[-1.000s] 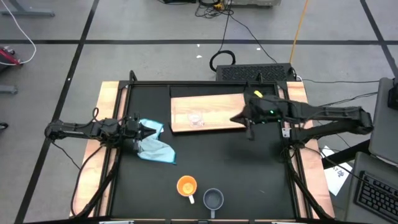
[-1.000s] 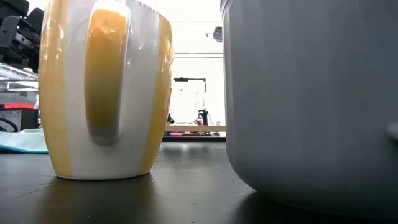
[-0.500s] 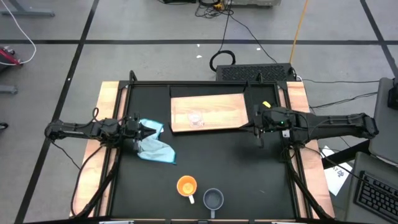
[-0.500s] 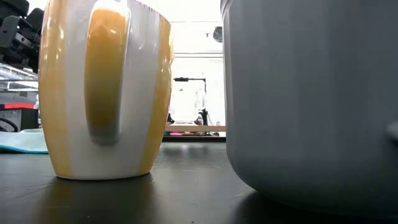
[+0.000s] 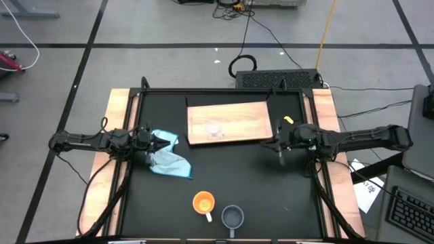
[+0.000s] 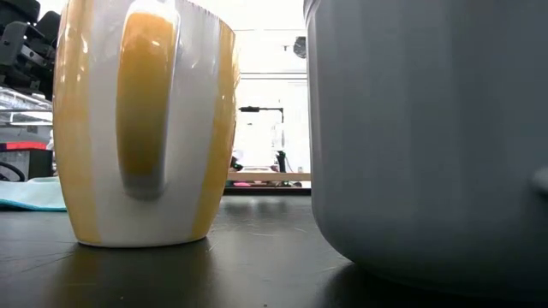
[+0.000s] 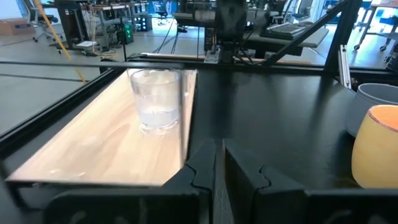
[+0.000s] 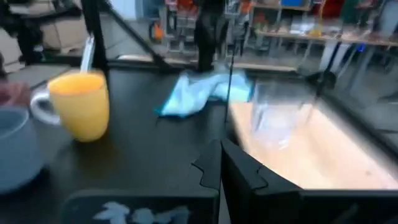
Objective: Stack small to large cups/mugs on shelf
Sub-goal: Put the transparent mug on the shelf
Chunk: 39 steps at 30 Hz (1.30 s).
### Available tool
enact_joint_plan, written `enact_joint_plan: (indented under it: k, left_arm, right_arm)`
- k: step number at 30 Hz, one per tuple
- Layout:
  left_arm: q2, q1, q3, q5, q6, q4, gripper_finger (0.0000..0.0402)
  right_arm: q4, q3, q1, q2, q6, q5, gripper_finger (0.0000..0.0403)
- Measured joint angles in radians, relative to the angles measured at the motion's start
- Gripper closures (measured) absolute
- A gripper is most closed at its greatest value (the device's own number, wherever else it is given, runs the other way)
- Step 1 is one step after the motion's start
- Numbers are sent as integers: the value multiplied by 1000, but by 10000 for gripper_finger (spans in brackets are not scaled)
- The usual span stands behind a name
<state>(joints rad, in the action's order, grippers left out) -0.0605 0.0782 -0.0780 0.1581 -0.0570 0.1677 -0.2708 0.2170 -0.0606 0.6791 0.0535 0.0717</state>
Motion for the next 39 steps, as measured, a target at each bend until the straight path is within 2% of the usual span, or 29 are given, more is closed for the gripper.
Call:
enact_joint_plan:
  k: [16,28,39]
  left_arm:
    - [0,0,0,0,-22,-20,369]
    - [0,1,0,0,-82,-97,369]
    - [0,1,0,-2,-159,-196,369]
  right_arm:
    - [-32,-20,0,2,-48,13,403]
    - [-44,-19,46,1,-47,136,403]
    - [-59,-19,83,1,-36,141,403]
